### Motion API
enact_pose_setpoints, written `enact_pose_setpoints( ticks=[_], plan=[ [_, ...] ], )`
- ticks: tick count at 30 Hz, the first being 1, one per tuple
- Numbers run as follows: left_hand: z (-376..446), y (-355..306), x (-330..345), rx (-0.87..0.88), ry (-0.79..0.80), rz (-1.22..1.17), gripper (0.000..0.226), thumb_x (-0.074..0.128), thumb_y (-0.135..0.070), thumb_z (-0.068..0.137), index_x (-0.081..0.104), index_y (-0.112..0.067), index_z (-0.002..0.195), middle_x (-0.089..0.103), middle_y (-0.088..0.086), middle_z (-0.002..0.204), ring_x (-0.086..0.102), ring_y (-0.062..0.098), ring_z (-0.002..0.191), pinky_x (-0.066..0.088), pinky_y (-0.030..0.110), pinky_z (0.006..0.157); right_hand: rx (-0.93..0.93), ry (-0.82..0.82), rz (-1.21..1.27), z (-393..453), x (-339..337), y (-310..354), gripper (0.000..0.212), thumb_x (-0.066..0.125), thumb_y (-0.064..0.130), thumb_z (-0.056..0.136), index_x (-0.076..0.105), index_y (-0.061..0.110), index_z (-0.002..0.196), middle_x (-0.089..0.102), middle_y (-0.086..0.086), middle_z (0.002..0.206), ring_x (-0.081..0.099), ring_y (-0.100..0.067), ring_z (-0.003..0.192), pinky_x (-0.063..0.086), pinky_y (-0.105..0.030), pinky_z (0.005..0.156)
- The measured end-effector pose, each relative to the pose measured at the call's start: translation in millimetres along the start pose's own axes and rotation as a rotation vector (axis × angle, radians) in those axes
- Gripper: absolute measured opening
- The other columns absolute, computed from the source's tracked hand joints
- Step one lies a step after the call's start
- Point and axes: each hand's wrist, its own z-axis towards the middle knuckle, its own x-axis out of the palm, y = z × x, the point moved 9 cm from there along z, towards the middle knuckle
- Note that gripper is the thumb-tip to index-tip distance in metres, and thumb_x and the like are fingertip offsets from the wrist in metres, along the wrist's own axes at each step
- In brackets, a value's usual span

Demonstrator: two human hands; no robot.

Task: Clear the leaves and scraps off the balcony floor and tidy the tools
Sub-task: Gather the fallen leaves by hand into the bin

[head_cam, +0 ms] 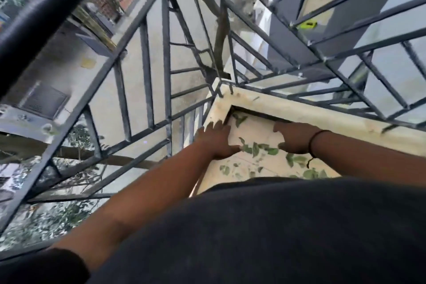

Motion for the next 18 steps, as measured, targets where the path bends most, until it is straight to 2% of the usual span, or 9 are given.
enact_pose_setpoints(
  ticks=[7,10,18],
  plan=[
    [37.9,-52.9,8.5,0.012,0.112,0.010,0.087,0.041,-0.071,0.090,0.013,-0.022,0.157,0.006,0.008,0.165,0.008,0.029,0.150,0.010,0.049,0.119,0.059,0.060,0.091,5.2,29.3,-76.0,0.060,0.053,0.041,0.094,0.030,0.023,0.146,0.045,-0.007,0.145,0.049,-0.028,0.125,0.043,-0.035,0.099],
    [47.8,-70.5,8.4,0.035,0.108,-0.037,0.085,0.043,-0.068,0.091,0.014,-0.021,0.156,0.007,0.009,0.164,0.008,0.029,0.150,0.013,0.047,0.120,0.099,0.093,0.106,7.7,39.2,-98.3,0.058,0.052,0.039,0.094,0.030,0.023,0.145,0.049,-0.009,0.140,0.053,-0.029,0.120,0.046,-0.038,0.096],
    [66.1,-53.2,34.2,0.144,0.142,-0.030,0.085,0.041,-0.069,0.091,0.013,-0.022,0.156,0.006,0.009,0.164,0.007,0.030,0.150,0.012,0.049,0.121,0.206,0.111,0.128,23.6,46.1,-95.9,0.056,0.048,0.041,0.097,0.029,0.023,0.146,0.051,-0.006,0.140,0.053,-0.028,0.120,0.047,-0.036,0.094]
  ],
)
